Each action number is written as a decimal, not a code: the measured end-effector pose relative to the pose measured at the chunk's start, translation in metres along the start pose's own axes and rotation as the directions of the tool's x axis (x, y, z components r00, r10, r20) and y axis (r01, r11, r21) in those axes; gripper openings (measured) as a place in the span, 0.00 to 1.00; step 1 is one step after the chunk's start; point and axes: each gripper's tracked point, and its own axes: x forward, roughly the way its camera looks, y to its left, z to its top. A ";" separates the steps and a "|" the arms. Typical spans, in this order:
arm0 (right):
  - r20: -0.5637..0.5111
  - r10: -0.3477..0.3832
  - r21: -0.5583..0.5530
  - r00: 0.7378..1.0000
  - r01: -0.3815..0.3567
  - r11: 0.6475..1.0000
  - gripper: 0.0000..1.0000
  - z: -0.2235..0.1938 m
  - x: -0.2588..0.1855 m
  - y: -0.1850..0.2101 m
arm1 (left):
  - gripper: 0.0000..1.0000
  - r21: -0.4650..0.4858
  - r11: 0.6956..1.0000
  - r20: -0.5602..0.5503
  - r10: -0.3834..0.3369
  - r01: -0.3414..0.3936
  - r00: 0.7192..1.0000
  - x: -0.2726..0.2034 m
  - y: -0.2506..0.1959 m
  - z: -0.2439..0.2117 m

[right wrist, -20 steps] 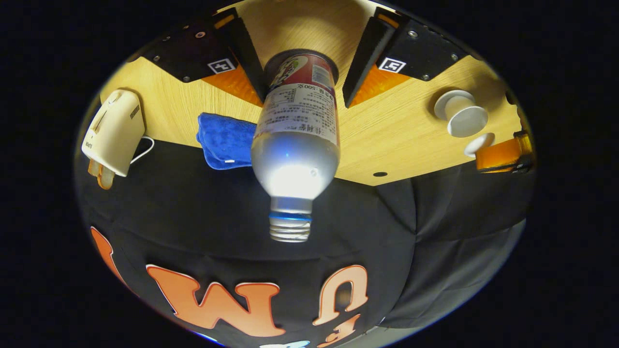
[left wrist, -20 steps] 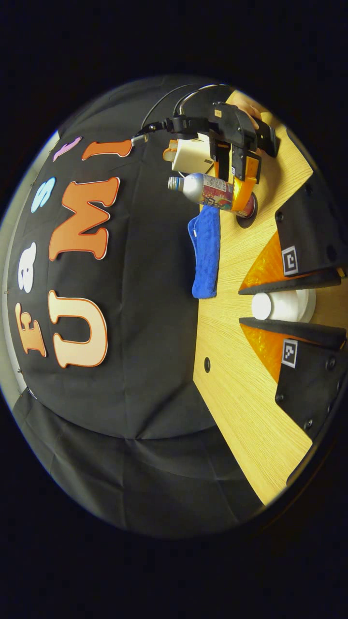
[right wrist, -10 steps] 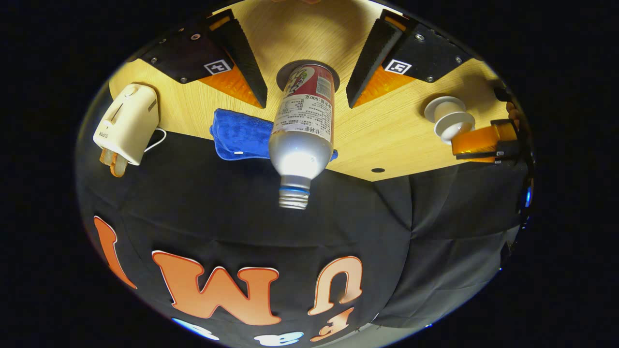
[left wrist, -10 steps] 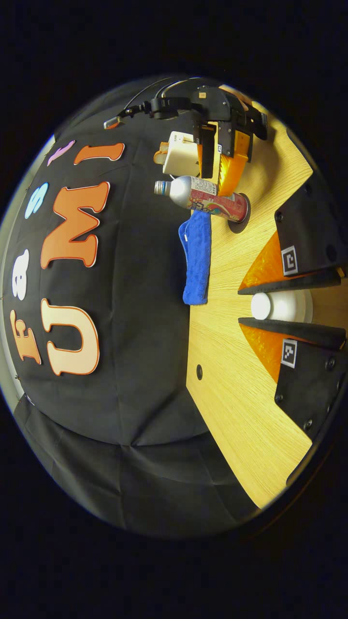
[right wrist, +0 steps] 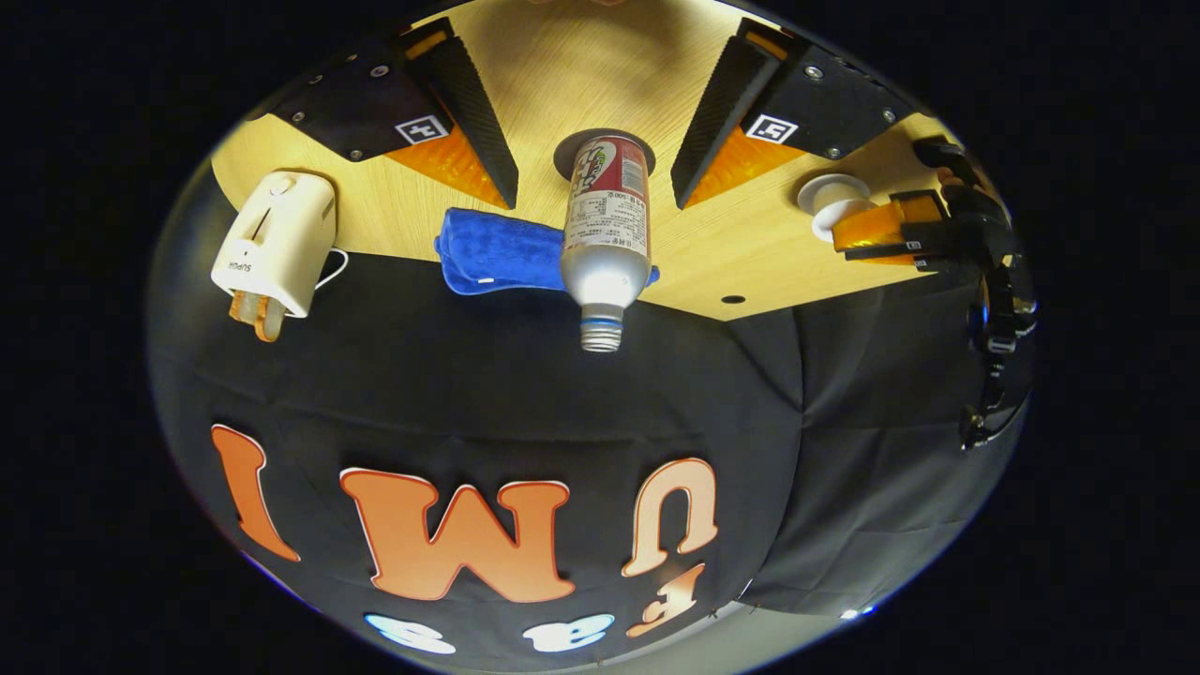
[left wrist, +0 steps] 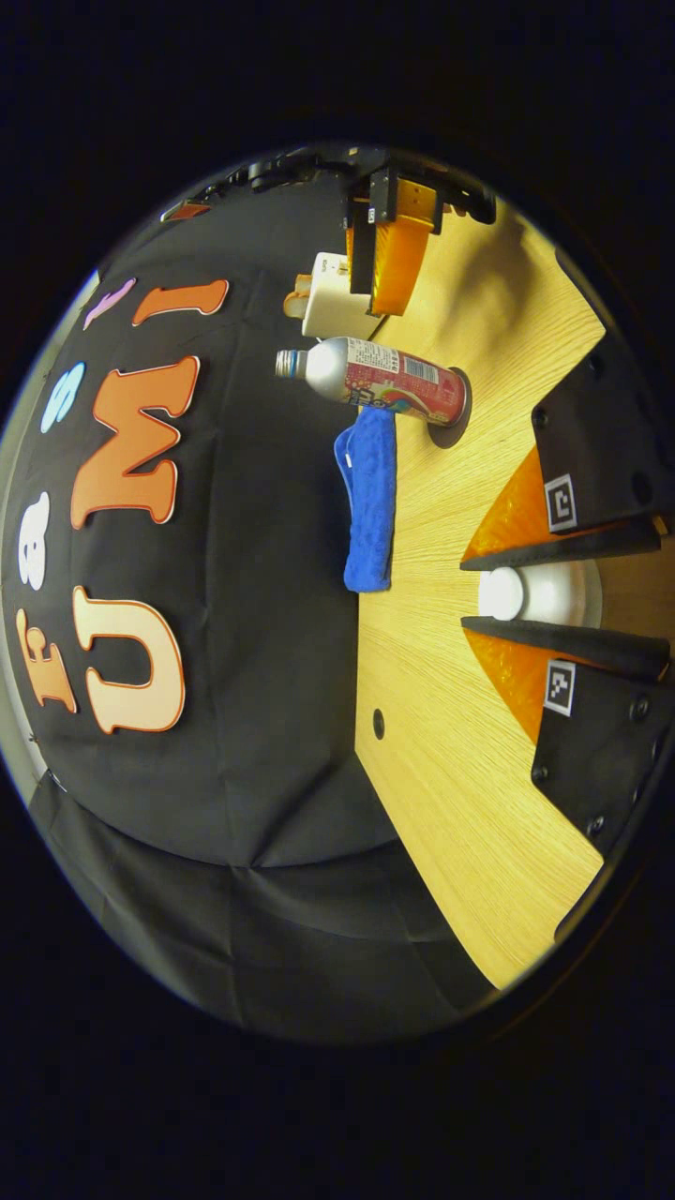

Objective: Open the teacup lid with one hand, grasp the water bottle and pour water into the teacup with the other hand; after pouring, place the water bottle on the coaster and then close the teacup lid.

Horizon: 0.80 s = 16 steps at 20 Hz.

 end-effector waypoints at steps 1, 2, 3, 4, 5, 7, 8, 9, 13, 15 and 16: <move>0.009 -0.006 0.000 1.000 0.006 1.000 0.99 0.003 -0.004 -0.001 | 0.39 0.003 1.000 0.000 0.001 -0.001 1.000 0.000 0.000 -0.001; 0.017 -0.011 0.002 1.000 0.011 1.000 0.99 0.005 -0.009 -0.002 | 0.39 0.000 1.000 0.004 0.006 -0.006 1.000 -0.001 0.001 0.000; 0.027 -0.014 0.007 1.000 0.014 1.000 0.99 0.009 -0.013 -0.003 | 0.43 -0.004 1.000 0.013 0.008 -0.008 1.000 -0.001 0.001 0.003; 0.036 -0.018 0.013 0.999 0.018 1.000 0.99 0.012 -0.017 -0.003 | 0.50 -0.005 1.000 0.025 0.007 -0.007 1.000 -0.003 0.001 0.007; 0.046 -0.024 0.017 0.999 0.024 1.000 0.99 0.016 -0.021 -0.005 | 0.48 -0.004 1.000 0.039 0.007 -0.007 0.999 -0.006 0.001 0.012; 0.068 -0.045 0.015 0.997 0.044 0.999 0.99 0.023 -0.029 -0.009 | 0.64 0.013 1.000 0.059 0.010 -0.011 0.998 -0.009 -0.003 0.022; 0.079 -0.055 0.015 0.995 0.054 0.998 0.99 0.026 -0.032 -0.010 | 0.67 0.019 1.000 0.074 0.012 -0.014 0.997 -0.012 -0.004 0.029; 0.085 -0.056 0.024 0.995 0.054 0.998 0.99 0.027 -0.035 -0.010 | 0.71 0.021 1.000 0.095 0.009 -0.011 0.995 -0.016 -0.007 0.039; 0.108 -0.090 0.010 0.990 0.089 0.996 0.99 0.037 -0.053 -0.014 | 0.88 0.032 0.999 0.167 -0.006 0.001 0.986 -0.032 -0.024 0.076; 0.144 -0.111 0.003 0.983 0.112 0.994 0.99 0.050 -0.065 -0.016 | 0.94 0.042 0.999 0.201 -0.015 0.007 0.979 -0.038 -0.033 0.094; 0.161 -0.119 0.002 0.980 0.120 0.993 0.99 0.056 -0.070 -0.017 | 0.94 0.045 0.999 0.216 -0.019 0.009 0.976 -0.044 -0.039 0.102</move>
